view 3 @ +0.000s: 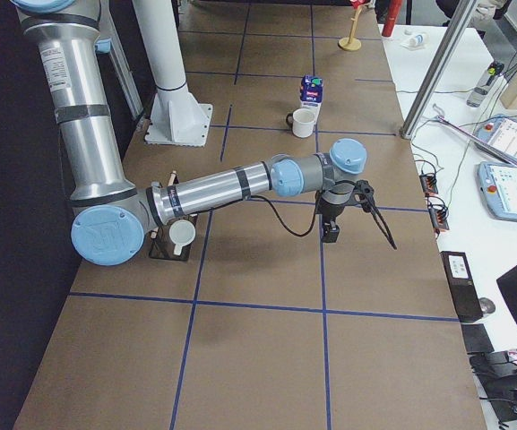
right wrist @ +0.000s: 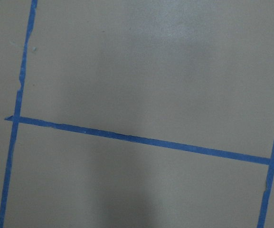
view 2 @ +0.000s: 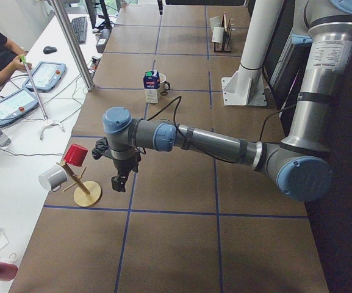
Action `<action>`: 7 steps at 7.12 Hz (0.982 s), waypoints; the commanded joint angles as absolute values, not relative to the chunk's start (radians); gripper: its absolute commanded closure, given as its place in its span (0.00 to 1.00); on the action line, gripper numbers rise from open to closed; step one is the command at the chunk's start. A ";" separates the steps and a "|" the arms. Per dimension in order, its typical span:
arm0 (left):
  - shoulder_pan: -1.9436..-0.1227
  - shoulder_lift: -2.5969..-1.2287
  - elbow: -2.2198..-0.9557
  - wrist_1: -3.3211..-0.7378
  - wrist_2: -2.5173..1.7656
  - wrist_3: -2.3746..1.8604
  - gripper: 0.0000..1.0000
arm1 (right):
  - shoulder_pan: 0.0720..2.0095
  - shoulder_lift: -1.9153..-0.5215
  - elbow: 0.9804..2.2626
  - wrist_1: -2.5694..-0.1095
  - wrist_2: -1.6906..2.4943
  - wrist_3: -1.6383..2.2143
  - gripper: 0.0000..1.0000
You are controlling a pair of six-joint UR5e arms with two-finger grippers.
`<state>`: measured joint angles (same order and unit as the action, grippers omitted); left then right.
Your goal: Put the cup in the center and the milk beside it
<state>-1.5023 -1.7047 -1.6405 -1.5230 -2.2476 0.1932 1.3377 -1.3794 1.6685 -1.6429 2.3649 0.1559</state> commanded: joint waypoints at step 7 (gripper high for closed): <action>-1.500 -1.689 -1.632 -1.583 -2.247 0.155 0.00 | 1.336 -1.379 1.681 -1.643 2.365 0.156 0.00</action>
<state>-1.5002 -1.6889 -1.6327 -1.5830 -2.2475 0.1553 1.3357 -1.3791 1.6788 -1.6429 2.3654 0.1563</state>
